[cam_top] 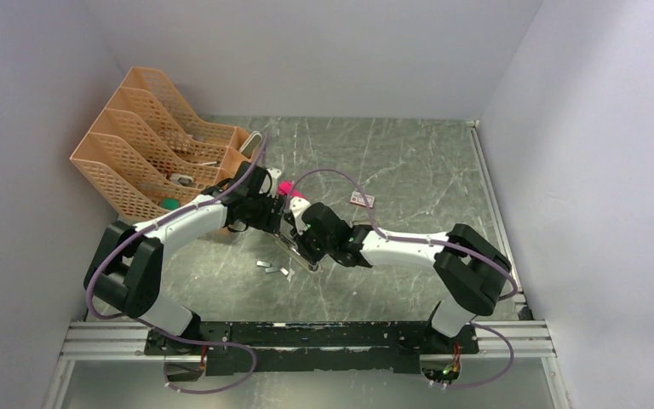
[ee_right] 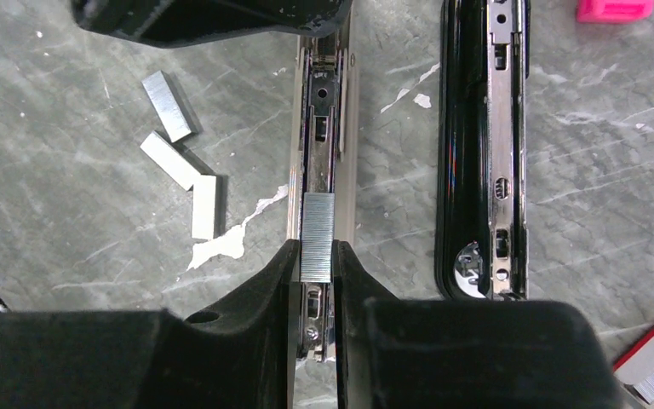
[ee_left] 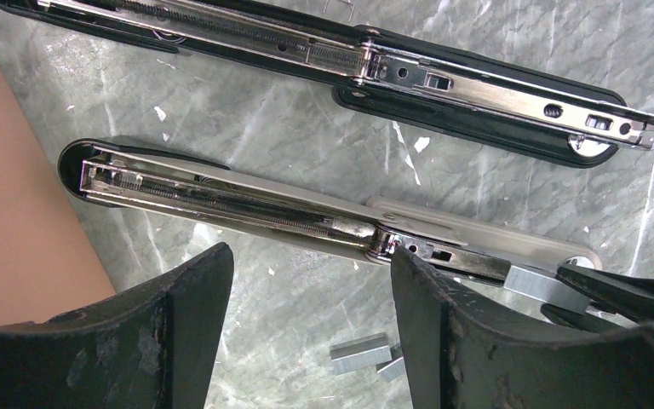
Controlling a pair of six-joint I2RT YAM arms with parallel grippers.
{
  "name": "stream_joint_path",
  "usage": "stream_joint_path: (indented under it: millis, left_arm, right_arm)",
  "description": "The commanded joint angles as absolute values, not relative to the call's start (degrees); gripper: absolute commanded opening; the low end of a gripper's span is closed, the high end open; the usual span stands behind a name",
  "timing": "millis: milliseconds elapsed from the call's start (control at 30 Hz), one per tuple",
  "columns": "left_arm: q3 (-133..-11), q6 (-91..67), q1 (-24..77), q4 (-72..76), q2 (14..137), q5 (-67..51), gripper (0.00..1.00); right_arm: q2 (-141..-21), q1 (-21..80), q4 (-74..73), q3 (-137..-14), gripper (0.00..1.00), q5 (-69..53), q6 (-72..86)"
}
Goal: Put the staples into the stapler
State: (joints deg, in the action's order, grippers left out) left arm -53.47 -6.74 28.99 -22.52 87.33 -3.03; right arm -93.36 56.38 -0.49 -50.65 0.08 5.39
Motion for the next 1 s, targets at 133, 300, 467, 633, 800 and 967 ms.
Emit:
stream_joint_path:
  millis: [133,300,467,633,800,967]
  left_arm:
    - [-53.1,-6.0,29.3,-21.6,86.6,-2.1,0.73]
    - [-53.1,-6.0,29.4,-21.6,86.6,-2.1,0.73]
    - [-53.0,-6.0,29.3,-21.6,86.6,-2.1,0.73]
    - [-53.0,-6.1,29.3,-21.6,86.6,-2.1,0.73]
    - [-53.0,-6.1,29.4,-21.6,86.5,-2.2,0.73]
    - [-53.1,-6.0,29.4,-21.7,86.5,-2.2,0.73]
  right_arm:
    - [-89.2,56.7,3.1,-48.7,0.00,0.9,5.5]
    - [-91.3,56.8,1.9,-49.7,0.00,-0.5,5.4]
    - [-92.2,56.8,1.5,-50.2,0.00,0.0,5.9]
    - [-92.9,56.8,1.0,-50.5,0.00,0.2,6.3]
    - [-93.5,56.8,0.5,-50.7,0.00,0.5,6.5]
    - [-93.8,56.8,0.2,-51.0,0.00,0.4,6.6]
